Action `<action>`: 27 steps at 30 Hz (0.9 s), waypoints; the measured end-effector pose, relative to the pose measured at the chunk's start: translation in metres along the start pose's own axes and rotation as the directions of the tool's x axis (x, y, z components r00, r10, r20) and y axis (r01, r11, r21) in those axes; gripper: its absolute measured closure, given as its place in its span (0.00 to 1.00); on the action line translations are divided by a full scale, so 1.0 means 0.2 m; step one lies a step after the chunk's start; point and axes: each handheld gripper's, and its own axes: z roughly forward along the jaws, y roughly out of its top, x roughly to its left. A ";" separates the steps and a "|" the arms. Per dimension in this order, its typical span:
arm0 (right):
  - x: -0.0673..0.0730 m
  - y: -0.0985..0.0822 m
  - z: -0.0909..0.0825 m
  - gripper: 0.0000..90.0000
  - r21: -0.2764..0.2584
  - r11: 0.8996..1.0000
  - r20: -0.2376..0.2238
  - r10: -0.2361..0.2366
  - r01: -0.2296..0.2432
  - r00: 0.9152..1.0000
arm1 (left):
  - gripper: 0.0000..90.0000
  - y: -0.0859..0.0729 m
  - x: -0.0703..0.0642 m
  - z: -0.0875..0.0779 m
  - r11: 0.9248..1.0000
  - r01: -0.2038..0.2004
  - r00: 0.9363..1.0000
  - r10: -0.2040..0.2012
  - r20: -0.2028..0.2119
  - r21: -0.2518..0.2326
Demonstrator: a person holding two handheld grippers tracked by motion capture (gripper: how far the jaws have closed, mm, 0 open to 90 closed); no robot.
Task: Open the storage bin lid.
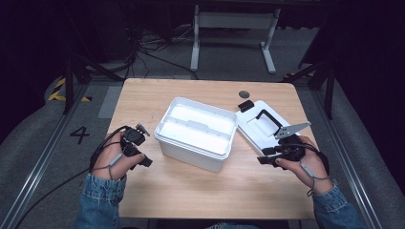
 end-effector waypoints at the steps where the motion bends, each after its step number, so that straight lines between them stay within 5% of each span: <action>1: 0.00 0.00 0.01 0.63 0.001 1.000 0.005 -0.009 0.009 1.000 | 0.34 0.00 0.00 0.00 1.000 0.001 1.000 -0.001 0.001 0.003; 27: 0.05 -0.10 0.31 0.60 0.111 0.991 0.002 -0.070 0.069 0.998 | 0.29 0.00 0.00 0.03 0.999 -0.022 1.000 0.022 -0.005 -0.023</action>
